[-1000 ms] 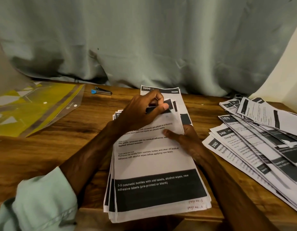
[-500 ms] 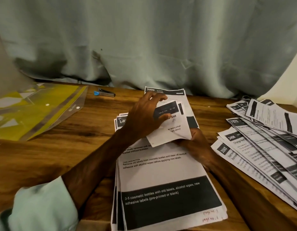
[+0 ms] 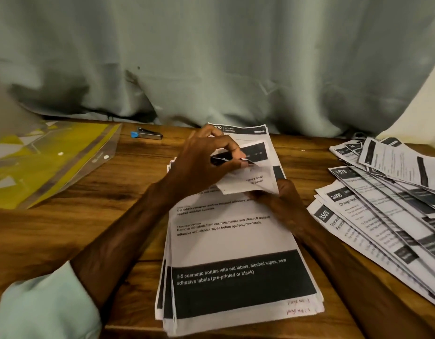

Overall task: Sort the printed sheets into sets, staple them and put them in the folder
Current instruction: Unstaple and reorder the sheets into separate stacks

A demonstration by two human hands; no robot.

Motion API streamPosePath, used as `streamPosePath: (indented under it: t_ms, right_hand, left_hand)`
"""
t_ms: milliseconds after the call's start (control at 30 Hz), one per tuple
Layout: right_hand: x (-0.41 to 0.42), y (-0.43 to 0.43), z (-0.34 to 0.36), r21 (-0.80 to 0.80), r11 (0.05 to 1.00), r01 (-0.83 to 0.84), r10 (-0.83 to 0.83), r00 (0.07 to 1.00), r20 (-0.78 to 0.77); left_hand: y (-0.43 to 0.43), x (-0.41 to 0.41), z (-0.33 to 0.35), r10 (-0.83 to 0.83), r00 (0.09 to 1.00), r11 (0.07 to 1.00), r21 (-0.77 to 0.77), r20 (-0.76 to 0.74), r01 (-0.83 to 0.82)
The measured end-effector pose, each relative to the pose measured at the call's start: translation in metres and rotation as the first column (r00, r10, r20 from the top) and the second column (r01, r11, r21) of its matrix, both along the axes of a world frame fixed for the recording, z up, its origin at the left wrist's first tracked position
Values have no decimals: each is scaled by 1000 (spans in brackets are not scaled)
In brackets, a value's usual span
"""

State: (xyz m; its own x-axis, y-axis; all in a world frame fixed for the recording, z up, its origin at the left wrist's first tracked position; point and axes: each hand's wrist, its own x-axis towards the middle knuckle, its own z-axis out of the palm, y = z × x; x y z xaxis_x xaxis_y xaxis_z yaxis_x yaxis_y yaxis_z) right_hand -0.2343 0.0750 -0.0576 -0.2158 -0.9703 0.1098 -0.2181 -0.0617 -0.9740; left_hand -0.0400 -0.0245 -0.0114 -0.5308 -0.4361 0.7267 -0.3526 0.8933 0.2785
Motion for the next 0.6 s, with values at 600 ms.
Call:
streamPosePath:
  t_ms: [600]
  right_hand:
    - [-3,0,-4,-56,998,-22,9,972,-235]
  left_hand:
    - [7,-14,-10,206,978,967,-150,-4,-205]
